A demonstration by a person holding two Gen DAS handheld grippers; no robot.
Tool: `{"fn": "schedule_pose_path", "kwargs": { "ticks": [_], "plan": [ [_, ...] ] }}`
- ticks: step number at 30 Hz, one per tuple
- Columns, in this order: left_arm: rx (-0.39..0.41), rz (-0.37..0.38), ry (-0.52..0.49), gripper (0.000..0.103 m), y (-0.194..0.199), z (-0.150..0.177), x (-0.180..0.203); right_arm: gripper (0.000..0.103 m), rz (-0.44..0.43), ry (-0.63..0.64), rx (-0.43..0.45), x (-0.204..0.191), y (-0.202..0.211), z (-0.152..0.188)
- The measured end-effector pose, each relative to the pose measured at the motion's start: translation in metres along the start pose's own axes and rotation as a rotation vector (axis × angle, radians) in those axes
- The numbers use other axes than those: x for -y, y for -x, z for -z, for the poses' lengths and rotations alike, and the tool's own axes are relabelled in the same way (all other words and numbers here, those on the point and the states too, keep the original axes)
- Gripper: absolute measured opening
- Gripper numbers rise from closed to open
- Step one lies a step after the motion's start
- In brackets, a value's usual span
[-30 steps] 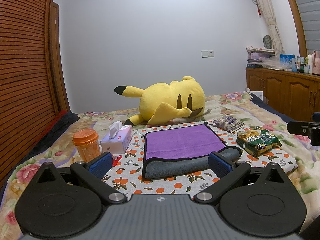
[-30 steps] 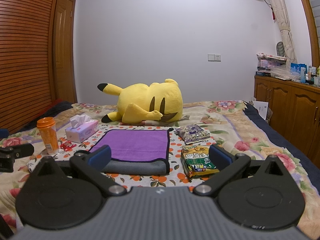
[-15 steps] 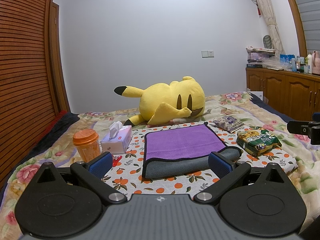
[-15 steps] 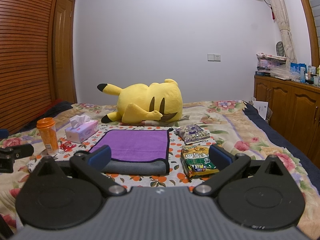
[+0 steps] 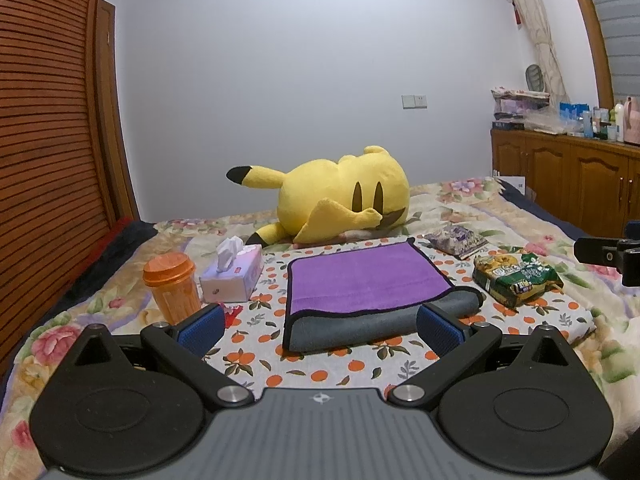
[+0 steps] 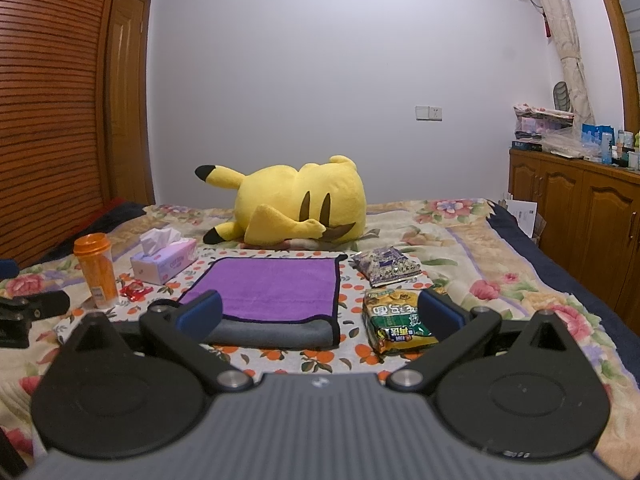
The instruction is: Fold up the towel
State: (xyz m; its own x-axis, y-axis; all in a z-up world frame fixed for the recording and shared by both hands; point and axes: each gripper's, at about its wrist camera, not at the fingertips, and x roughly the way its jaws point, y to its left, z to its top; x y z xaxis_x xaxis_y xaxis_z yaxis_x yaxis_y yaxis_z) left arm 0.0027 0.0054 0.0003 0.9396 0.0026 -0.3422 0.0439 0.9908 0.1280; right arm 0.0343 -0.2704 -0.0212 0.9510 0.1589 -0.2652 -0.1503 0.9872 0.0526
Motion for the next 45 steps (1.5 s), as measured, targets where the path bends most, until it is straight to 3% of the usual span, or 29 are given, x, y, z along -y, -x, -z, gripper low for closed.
{"fn": "schedule_pose_path", "kwargs": {
  "ticks": [15,45],
  "plan": [
    [-0.072,0.003,0.002,0.103,-0.026,-0.001,0.002,0.103,-0.017,-0.002,-0.039,-0.003,-0.017,0.002],
    [-0.132,0.02,-0.015,0.103,-0.092,-0.016,-0.013,0.103,-0.092,0.053,-0.174,-0.011,-0.079,0.002]
  ]
}}
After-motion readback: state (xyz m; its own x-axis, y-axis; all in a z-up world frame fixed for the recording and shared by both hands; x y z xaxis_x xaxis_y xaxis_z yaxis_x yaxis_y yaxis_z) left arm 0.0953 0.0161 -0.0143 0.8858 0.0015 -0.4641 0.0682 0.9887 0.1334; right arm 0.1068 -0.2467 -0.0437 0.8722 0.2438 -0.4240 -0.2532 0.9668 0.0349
